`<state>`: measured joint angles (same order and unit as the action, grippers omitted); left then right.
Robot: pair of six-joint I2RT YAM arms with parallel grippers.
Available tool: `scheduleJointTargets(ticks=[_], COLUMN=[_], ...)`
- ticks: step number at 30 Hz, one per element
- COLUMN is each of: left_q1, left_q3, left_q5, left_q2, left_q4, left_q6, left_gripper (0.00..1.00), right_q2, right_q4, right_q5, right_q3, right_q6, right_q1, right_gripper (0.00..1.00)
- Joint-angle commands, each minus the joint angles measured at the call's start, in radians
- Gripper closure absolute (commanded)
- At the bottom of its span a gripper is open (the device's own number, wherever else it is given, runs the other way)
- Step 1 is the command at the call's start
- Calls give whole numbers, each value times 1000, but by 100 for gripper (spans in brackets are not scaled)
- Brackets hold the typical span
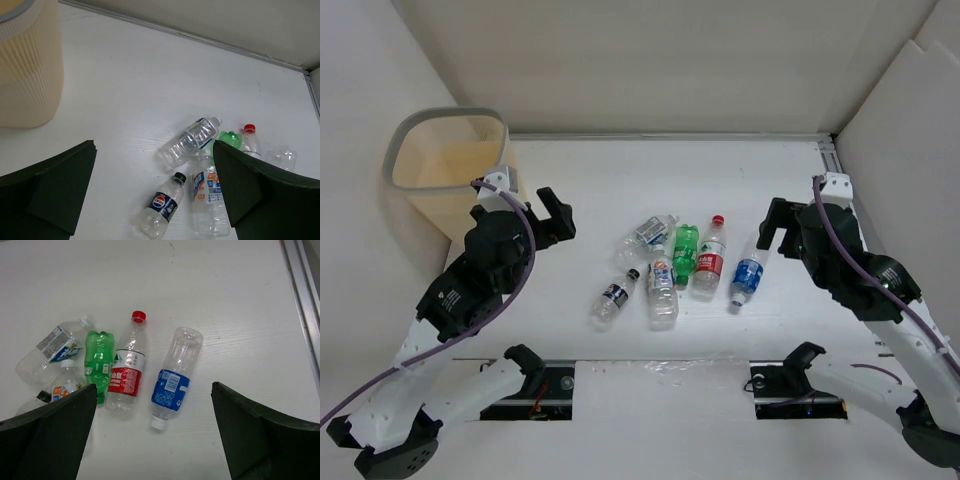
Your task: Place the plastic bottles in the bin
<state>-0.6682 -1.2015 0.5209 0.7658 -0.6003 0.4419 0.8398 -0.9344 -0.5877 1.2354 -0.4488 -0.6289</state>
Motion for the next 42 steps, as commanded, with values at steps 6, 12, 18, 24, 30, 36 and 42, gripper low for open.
scheduleJointTargets(ticks=[6,12,18,24,30,36,42], left_q1=[-7,-7,42,51,51,51,51], left_q3=[25,97,169,203,214,214,214], left_q5=[-16,-117,-289,-296,-349,-372,-391], left_q2=[-10,24,44,13,4,-5,-14], left_q4=[40,124,184,208,217,217,217], left_q6=[-12,-40,-51,-78,-88,-97,-97], left_gripper=[0,0,0,0,0,0,0], right_q2=[-19,65,255,454,580,657,755], right_q4=[-6,55,229,282,333,344,376], right_q5=[-46,110,311,307,307,334,400], right_q3=[24,-48,-152,-140,-146,-165,-195], right_q6=[-43,-70,-59,-86,-114,-132,-113], right_q1=[14,180,360,376,399,419,440], right_gripper=[0,0,0,0,0,0,4])
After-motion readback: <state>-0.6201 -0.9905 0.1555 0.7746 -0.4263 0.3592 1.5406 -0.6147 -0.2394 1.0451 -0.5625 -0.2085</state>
